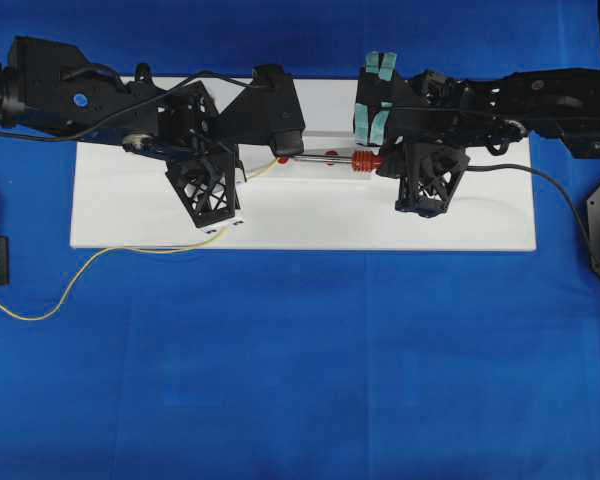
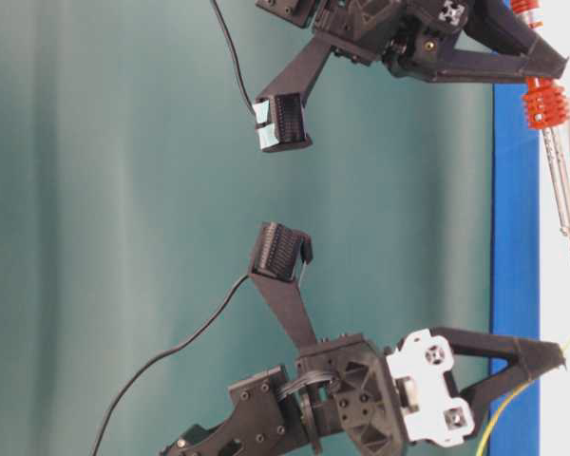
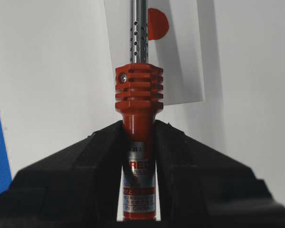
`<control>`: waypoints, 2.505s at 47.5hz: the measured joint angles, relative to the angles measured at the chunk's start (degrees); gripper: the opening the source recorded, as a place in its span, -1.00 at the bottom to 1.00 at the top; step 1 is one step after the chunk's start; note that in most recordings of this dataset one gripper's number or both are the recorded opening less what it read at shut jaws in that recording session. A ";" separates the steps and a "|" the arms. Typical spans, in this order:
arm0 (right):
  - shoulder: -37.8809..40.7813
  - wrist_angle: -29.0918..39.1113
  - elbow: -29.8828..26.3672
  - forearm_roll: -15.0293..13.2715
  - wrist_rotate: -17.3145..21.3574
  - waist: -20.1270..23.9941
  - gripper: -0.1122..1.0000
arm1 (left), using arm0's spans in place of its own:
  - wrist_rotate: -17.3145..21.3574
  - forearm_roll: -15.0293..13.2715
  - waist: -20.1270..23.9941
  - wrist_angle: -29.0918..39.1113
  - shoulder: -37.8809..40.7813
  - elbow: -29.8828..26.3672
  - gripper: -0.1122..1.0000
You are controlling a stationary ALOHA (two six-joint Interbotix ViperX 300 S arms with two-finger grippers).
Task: Touch the tip of the soldering iron to the tip of the solder at the mark.
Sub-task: 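Shift both tools rightward toward the right red dot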
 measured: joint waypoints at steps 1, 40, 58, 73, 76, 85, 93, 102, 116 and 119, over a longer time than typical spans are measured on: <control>0.00 0.00 0.00 0.00 0.00 0.00 -0.68 | 0.09 0.09 0.00 0.26 -0.18 0.00 -0.75; 0.00 -0.09 0.00 0.00 0.00 0.00 -0.69 | -0.53 0.00 0.00 7.65 -13.45 4.83 -0.75; -9.49 -0.09 4.39 0.00 0.00 0.00 -0.68 | -0.53 0.00 0.00 7.65 -13.62 5.36 -0.75; -19.86 -0.09 12.04 0.09 1.41 -0.18 -0.69 | -0.53 0.00 0.00 7.47 -13.80 5.62 -0.75; -20.74 -0.09 12.57 0.00 1.49 -0.26 -0.69 | -0.53 0.00 0.00 7.47 -13.80 5.62 -0.75; -21.27 0.00 12.83 0.00 1.58 -0.35 -0.69 | -0.53 0.00 0.00 6.68 -13.80 5.54 -0.75; -21.27 0.18 12.83 -0.09 1.58 -0.44 -0.68 | -0.26 0.00 -0.18 5.36 -12.48 3.34 -0.75; -21.09 0.88 12.83 -0.18 1.58 -0.70 -0.68 | 0.44 0.00 -1.14 5.10 -8.35 -1.49 -0.75; -20.39 1.23 12.83 -0.62 1.58 -0.97 -0.68 | 0.88 0.09 -1.14 3.60 1.49 -8.53 -0.75; -20.48 1.23 12.83 -0.79 1.58 -0.97 -0.69 | 1.05 0.09 -1.05 2.29 2.72 -9.40 -0.75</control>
